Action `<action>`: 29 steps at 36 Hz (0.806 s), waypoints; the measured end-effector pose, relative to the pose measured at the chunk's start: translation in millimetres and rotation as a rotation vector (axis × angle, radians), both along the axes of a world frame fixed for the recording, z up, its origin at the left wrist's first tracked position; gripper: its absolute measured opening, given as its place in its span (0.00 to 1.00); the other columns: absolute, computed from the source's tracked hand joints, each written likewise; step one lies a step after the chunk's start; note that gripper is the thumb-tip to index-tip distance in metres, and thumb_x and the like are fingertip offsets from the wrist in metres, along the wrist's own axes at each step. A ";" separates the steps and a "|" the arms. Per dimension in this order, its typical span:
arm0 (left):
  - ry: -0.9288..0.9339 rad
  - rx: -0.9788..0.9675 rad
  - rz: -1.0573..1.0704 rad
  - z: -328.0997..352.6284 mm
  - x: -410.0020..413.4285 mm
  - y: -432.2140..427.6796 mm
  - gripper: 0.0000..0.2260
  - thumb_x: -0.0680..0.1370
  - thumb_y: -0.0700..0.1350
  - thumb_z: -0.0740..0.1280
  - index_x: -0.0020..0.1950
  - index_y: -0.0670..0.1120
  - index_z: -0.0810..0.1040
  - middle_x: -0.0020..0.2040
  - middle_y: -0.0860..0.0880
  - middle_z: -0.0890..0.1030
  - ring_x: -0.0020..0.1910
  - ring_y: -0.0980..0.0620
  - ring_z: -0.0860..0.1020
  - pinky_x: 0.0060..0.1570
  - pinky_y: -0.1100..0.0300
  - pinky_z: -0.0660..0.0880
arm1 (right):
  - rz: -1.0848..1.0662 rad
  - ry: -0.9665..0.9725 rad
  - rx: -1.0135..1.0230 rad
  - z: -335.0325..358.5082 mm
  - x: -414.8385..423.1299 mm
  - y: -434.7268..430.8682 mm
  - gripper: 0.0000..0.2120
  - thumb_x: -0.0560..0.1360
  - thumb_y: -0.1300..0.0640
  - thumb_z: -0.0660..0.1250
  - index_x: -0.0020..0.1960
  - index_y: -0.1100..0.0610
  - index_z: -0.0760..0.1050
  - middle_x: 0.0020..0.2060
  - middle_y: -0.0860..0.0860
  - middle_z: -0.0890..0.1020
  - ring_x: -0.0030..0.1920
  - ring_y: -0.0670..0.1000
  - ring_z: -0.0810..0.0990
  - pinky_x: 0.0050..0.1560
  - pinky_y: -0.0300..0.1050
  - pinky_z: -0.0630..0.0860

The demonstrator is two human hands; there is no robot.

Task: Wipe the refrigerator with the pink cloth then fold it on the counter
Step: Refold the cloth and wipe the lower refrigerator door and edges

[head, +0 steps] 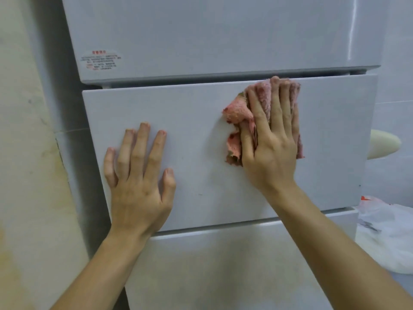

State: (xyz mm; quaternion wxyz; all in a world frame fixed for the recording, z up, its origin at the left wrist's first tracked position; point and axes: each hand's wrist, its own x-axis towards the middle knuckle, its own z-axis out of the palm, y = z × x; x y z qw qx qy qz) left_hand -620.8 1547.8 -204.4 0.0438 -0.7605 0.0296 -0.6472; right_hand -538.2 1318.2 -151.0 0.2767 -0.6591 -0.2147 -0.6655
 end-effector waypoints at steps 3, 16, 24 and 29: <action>-0.011 -0.018 -0.009 -1.7 2.2 -0.6 0.28 0.84 0.49 0.57 0.85 0.46 0.61 0.85 0.45 0.58 0.85 0.44 0.55 0.81 0.36 0.52 | -0.011 -0.002 0.029 -7.6 -5.0 17.1 0.23 0.87 0.54 0.57 0.81 0.58 0.67 0.81 0.63 0.62 0.83 0.63 0.57 0.84 0.59 0.52; -0.035 -0.024 0.032 -14.5 1.2 11.7 0.28 0.85 0.48 0.56 0.85 0.43 0.58 0.85 0.43 0.58 0.85 0.43 0.55 0.82 0.38 0.52 | 0.090 -0.054 -0.571 -125.4 -26.7 44.3 0.22 0.85 0.54 0.63 0.78 0.54 0.71 0.81 0.55 0.65 0.83 0.56 0.60 0.82 0.57 0.59; -0.008 -0.060 0.050 -16.2 -7.9 37.1 0.30 0.84 0.49 0.55 0.86 0.42 0.54 0.86 0.43 0.56 0.85 0.45 0.53 0.83 0.41 0.50 | 0.038 -0.041 -0.113 -18.9 -21.9 58.8 0.23 0.87 0.53 0.60 0.80 0.55 0.68 0.81 0.60 0.64 0.83 0.60 0.59 0.84 0.57 0.51; -0.035 -0.097 0.069 -13.4 -9.7 43.4 0.30 0.84 0.48 0.55 0.85 0.39 0.56 0.85 0.42 0.57 0.85 0.45 0.54 0.83 0.43 0.50 | -0.005 -0.015 0.043 -9.2 -29.3 93.0 0.24 0.87 0.52 0.60 0.81 0.57 0.67 0.81 0.62 0.63 0.83 0.62 0.59 0.84 0.60 0.53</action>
